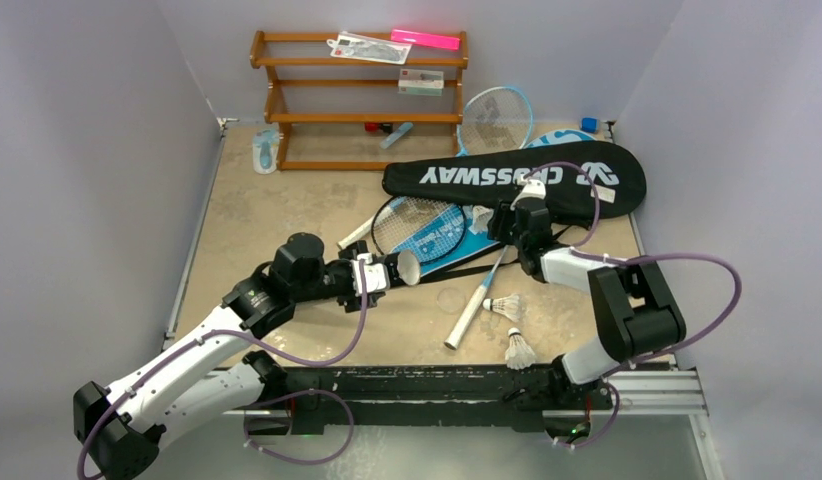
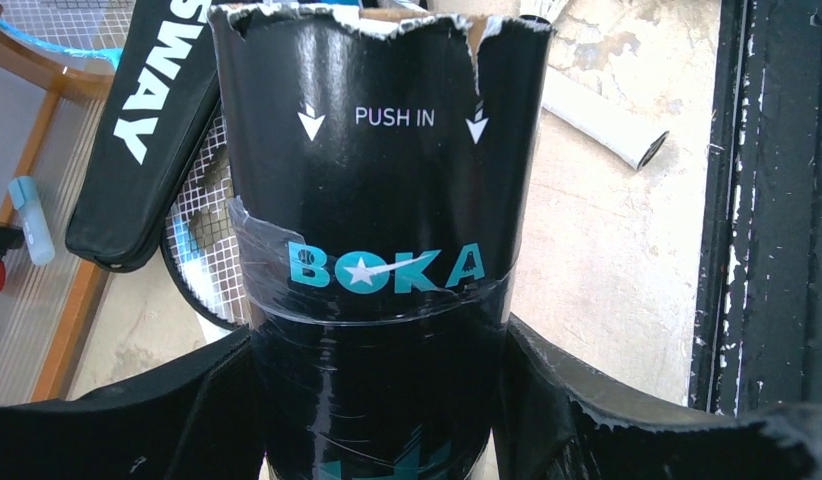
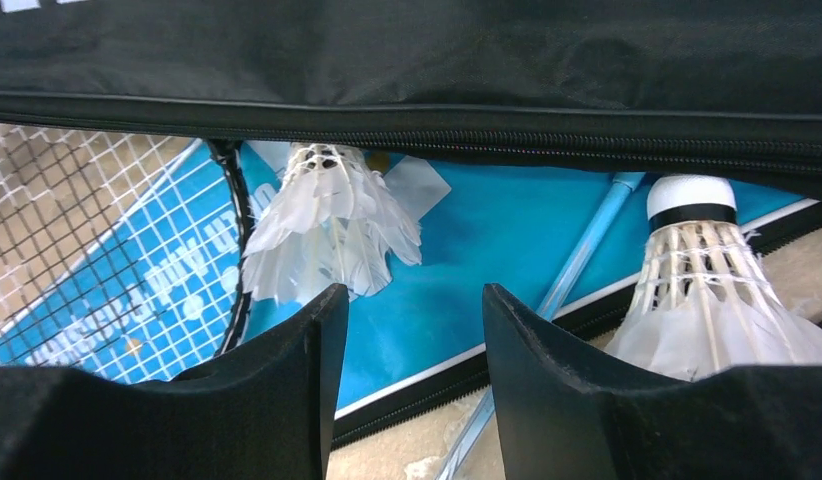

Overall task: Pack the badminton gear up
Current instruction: Pick up the shuttlecock from the racket bag.

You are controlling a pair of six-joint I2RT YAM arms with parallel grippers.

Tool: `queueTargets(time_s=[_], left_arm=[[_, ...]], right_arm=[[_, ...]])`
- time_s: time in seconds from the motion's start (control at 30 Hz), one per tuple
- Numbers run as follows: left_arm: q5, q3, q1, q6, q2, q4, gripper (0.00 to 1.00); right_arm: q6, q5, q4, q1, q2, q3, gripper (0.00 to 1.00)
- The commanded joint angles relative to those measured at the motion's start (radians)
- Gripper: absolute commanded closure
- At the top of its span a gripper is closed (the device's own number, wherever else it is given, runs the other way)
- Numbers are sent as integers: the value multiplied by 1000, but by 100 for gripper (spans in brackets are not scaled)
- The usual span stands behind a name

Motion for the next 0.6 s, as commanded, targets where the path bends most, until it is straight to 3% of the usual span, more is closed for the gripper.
queueTargets(time_s=[0.0,0.57], left_arm=[[-15,6,1,-19,-10,45,46],[-26,7,3,-18,1,49,46]], right_arm=[[-33,26,128,-7,50,33,46],[-10,-98,182,-54,178,133,51]])
